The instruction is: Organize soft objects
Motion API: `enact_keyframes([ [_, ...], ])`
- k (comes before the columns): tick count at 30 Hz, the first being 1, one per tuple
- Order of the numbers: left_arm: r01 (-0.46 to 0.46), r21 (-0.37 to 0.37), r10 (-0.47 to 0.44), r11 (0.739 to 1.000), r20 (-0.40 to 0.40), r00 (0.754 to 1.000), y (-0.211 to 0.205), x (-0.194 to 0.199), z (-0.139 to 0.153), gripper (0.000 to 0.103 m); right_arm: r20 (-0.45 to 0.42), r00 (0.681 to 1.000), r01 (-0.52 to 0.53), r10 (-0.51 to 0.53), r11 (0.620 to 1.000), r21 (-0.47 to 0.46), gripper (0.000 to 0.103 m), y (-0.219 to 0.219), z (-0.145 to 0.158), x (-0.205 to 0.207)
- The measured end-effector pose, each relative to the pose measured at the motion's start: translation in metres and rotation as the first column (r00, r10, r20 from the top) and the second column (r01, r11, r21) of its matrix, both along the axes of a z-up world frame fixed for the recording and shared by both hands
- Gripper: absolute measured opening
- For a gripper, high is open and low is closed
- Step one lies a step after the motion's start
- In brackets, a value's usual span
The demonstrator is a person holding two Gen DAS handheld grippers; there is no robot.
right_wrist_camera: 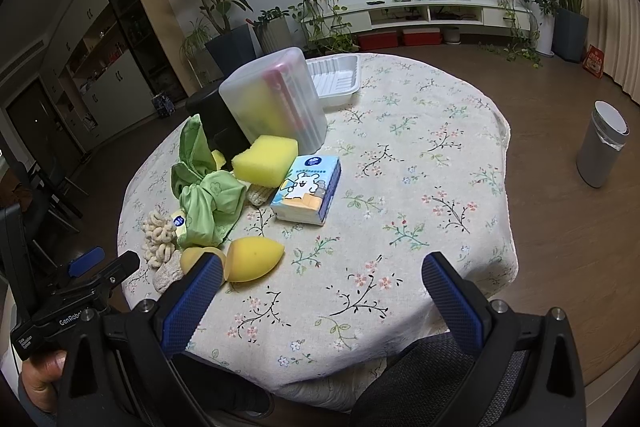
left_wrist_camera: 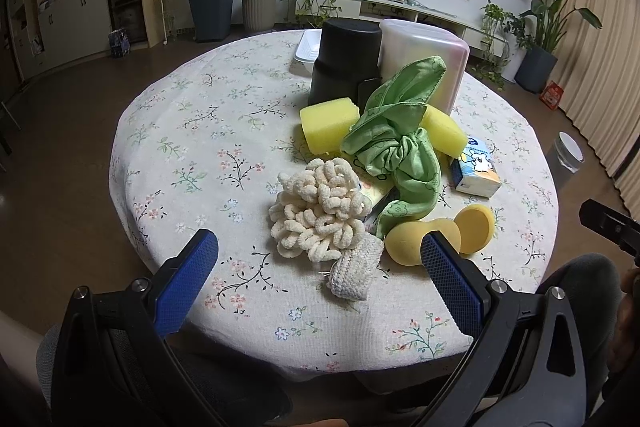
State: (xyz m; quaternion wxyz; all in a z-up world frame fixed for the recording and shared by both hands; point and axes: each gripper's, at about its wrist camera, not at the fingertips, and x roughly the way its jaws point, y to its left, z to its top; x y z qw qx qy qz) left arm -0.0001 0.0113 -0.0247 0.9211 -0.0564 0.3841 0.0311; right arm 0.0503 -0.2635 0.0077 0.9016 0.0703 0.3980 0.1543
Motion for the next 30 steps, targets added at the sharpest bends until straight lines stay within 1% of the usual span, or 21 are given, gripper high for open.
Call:
enact_keyframes([
  [13, -0.002, -0.004, 0.002, 1.0, -0.013, 1.0, 0.002, 0.001, -0.006, 0.103, -0.002, 1.0, 0.0, 0.0, 1.0, 0.0, 0.103, 0.001, -0.001, 0.001],
  [19, 0.008, -0.005, -0.008, 1.0, -0.036, 0.999, 0.007, 0.002, -0.015, 0.103, -0.018, 1.0, -0.014, 0.014, 1.0, -0.007, 0.103, 0.009, -0.009, -0.001],
  [21, 0.02, 0.032, -0.019, 0.999, -0.046, 0.999, 0.007, -0.002, -0.02, 0.103, -0.025, 0.999, -0.025, 0.025, 1.0, -0.012, 0.103, 0.016, -0.013, -0.001],
  [23, 0.028, 0.08, -0.022, 0.996, -0.077, 0.997, 0.005, -0.006, -0.03, 0.102, -0.034, 0.998, -0.049, 0.048, 0.999, -0.022, 0.103, 0.025, -0.017, 0.001],
  [24, 0.036, 0.086, -0.028, 0.996, -0.09, 0.996, 0.004, -0.007, -0.035, 0.102, -0.041, 0.997, -0.063, 0.061, 0.998, -0.027, 0.103, 0.029, -0.019, 0.004],
  [25, 0.05, 0.084, -0.041, 0.995, -0.103, 0.994, 0.002, -0.007, -0.038, 0.102, -0.049, 0.996, -0.081, 0.08, 0.996, -0.036, 0.103, 0.037, -0.022, 0.005],
  [27, 0.074, 0.076, -0.067, 0.994, -0.095, 0.993, 0.0, -0.007, -0.038, 0.102, -0.063, 0.992, -0.112, 0.108, 0.992, -0.058, 0.102, 0.05, -0.03, 0.008],
  [29, 0.084, 0.071, -0.079, 0.994, -0.079, 0.994, 0.001, -0.003, -0.036, 0.102, -0.081, 0.988, -0.134, 0.128, 0.988, -0.079, 0.099, 0.061, -0.039, 0.015],
  [30, 0.089, 0.056, -0.085, 0.994, -0.079, 0.993, 0.003, 0.0, -0.036, 0.102, -0.094, 0.986, -0.144, 0.136, 0.986, -0.083, 0.097, 0.064, -0.042, 0.018],
])
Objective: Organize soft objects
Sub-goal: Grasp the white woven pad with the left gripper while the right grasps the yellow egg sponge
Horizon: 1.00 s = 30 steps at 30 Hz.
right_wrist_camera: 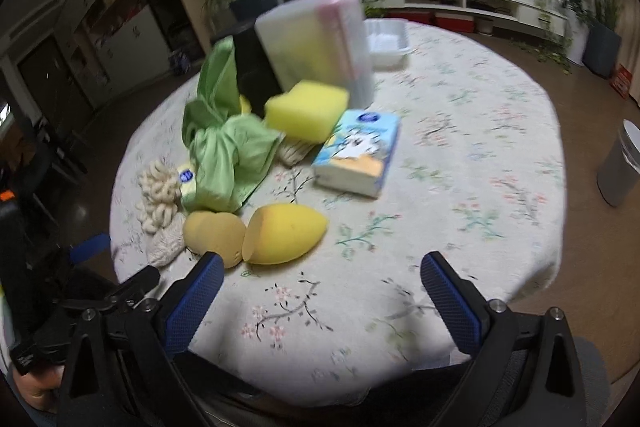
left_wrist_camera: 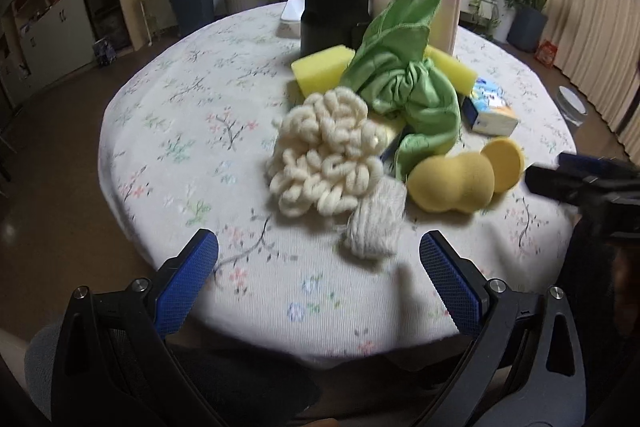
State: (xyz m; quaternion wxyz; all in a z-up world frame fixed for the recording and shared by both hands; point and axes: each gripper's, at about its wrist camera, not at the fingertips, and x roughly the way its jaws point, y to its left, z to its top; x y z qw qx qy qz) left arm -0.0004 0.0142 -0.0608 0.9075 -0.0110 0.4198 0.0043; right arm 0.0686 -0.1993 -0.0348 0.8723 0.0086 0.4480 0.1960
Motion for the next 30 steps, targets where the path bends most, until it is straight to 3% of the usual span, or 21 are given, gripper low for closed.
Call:
enact_keyframes([
  [6, 0.029, -0.086, -0.033, 0.996, -0.05, 0.998, 0.003, 0.01, -0.01, 0.101, -0.047, 0.998, -0.048, 0.047, 0.999, -0.023, 0.094, 0.015, -0.019, 0.017],
  [8, 0.046, -0.087, -0.051, 0.995, -0.049, 0.998, 0.0, 0.01, -0.011, 0.093, -0.033, 0.997, -0.069, 0.068, 0.997, -0.036, 0.092, 0.019, -0.021, 0.019],
  [12, 0.065, -0.047, -0.066, 0.997, -0.038, 0.997, -0.009, 0.012, -0.013, 0.091, -0.006, 0.993, -0.117, 0.117, 0.993, -0.024, 0.082, 0.022, -0.02, 0.02],
  [14, 0.08, -0.058, -0.082, 0.995, -0.025, 0.996, -0.012, 0.012, -0.011, 0.081, -0.001, 0.99, -0.142, 0.142, 0.99, -0.01, 0.075, 0.023, -0.018, 0.021],
  [16, 0.091, -0.086, -0.092, 0.992, -0.01, 0.996, -0.012, 0.011, -0.01, 0.072, 0.002, 0.984, -0.176, 0.176, 0.984, 0.006, 0.06, 0.025, -0.017, 0.021],
  [21, 0.1, -0.07, -0.101, 0.993, -0.002, 0.995, -0.017, 0.009, -0.01, 0.068, 0.019, 0.983, -0.18, 0.18, 0.984, 0.009, 0.058, 0.021, -0.014, 0.017],
  [24, 0.116, -0.046, -0.116, 0.992, 0.011, 0.993, -0.023, 0.009, -0.011, 0.057, 0.042, 0.986, -0.163, 0.162, 0.986, 0.042, 0.058, 0.015, -0.009, 0.014],
  [29, 0.167, 0.025, -0.168, 0.986, 0.044, 0.985, -0.036, 0.008, -0.012, 0.026, 0.047, 0.99, -0.134, 0.131, 0.988, 0.072, 0.058, 0.005, -0.009, 0.02],
  [30, 0.169, 0.039, -0.171, 0.985, 0.045, 0.984, -0.038, 0.008, -0.011, 0.026, 0.048, 0.991, -0.131, 0.128, 0.988, 0.075, 0.058, 0.003, -0.009, 0.02],
])
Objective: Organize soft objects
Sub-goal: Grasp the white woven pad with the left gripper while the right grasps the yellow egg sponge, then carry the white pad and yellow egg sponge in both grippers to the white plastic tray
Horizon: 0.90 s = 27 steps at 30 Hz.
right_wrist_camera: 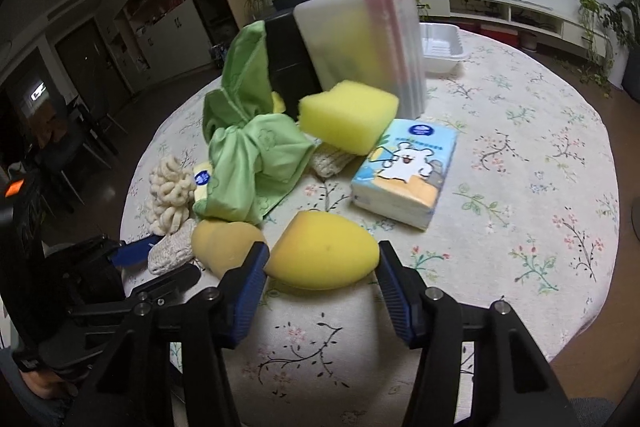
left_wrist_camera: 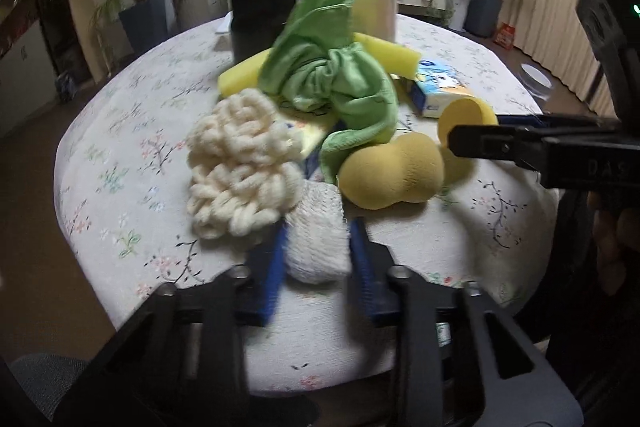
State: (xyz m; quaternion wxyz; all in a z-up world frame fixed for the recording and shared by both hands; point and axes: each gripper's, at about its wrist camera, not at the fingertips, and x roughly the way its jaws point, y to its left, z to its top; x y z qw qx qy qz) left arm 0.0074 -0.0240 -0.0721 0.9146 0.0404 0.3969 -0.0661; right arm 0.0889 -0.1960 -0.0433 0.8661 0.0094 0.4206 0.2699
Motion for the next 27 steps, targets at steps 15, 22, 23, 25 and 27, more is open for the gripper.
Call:
enact_keyframes([
  [15, 0.023, -0.045, -0.023, 0.999, 0.005, 1.0, -0.001, -0.017, 0.016, 0.024, -0.013, 1.0, 0.006, -0.006, 0.999, 0.047, 0.057, -0.015, 0.003, -0.001],
  [22, 0.025, -0.164, -0.02, 0.986, 0.031, 0.999, 0.017, -0.02, 0.029, 0.024, -0.012, 0.999, 0.035, -0.034, 0.998, 0.045, 0.056, -0.021, 0.013, -0.005],
  [23, 0.029, -0.185, -0.022, 0.982, 0.039, 0.999, 0.02, -0.02, 0.032, 0.024, -0.015, 0.999, 0.041, -0.04, 0.998, 0.045, 0.056, -0.022, 0.014, -0.005],
  [25, 0.032, -0.207, -0.022, 0.978, 0.05, 0.998, 0.025, -0.02, 0.038, 0.024, -0.022, 0.999, 0.047, -0.046, 0.998, 0.052, 0.056, -0.026, 0.017, -0.005],
  [27, 0.03, -0.234, -0.016, 0.972, 0.061, 0.998, 0.035, -0.018, 0.047, 0.024, -0.019, 0.998, 0.057, -0.057, 0.998, 0.038, 0.056, -0.03, 0.022, -0.004],
])
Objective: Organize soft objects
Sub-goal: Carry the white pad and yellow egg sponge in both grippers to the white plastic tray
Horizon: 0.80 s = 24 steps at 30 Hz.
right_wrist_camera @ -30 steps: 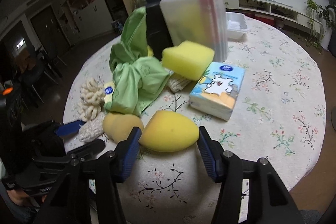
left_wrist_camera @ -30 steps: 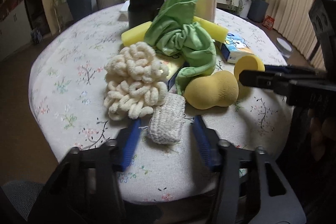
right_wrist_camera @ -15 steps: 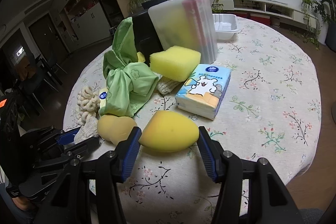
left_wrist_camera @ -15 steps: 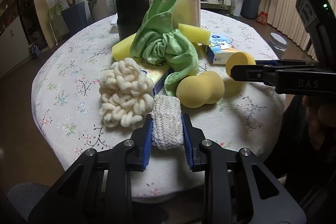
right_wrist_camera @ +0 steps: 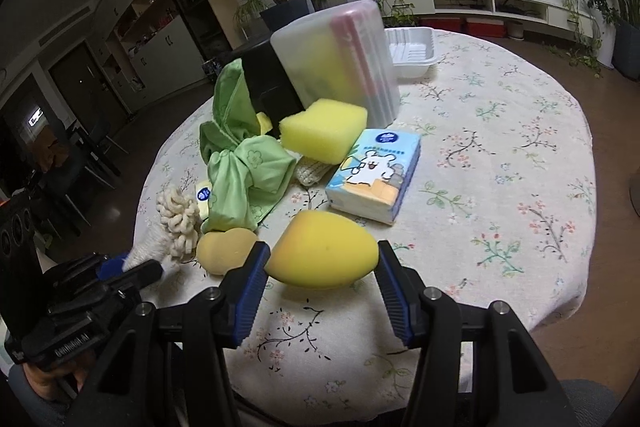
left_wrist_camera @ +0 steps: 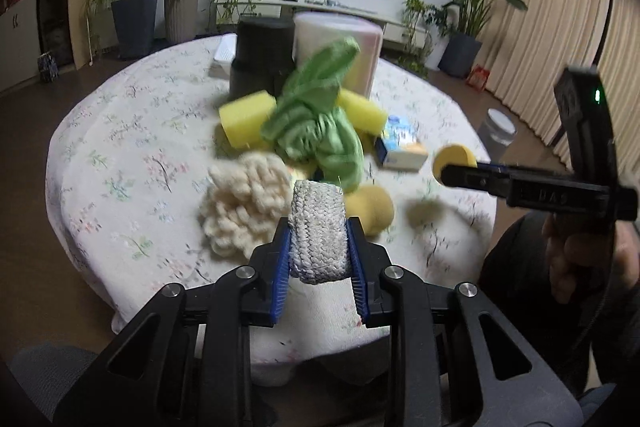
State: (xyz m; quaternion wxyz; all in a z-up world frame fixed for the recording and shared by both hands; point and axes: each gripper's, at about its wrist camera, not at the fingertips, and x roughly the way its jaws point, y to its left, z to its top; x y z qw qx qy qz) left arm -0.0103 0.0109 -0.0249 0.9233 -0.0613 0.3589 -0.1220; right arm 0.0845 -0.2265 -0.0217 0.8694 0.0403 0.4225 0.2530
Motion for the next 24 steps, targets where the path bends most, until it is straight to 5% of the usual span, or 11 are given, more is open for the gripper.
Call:
enact_keyframes([
  [6, -0.035, -0.056, 0.033, 0.998, -0.027, 0.999, 0.041, 0.024, 0.014, 0.024, 0.001, 0.999, 0.052, -0.052, 0.998, -0.021, 0.056, -0.024, 0.017, 0.008],
  [17, -0.124, -0.026, 0.124, 0.992, -0.035, 0.992, 0.099, 0.06, 0.022, 0.024, 0.011, 0.987, 0.162, -0.161, 0.985, -0.061, 0.056, -0.07, 0.029, 0.04],
  [24, -0.161, 0.0, 0.161, 0.987, -0.01, 0.987, 0.135, 0.117, 0.037, 0.024, 0.063, 0.97, 0.241, -0.235, 0.965, -0.103, 0.056, -0.103, 0.044, 0.073],
])
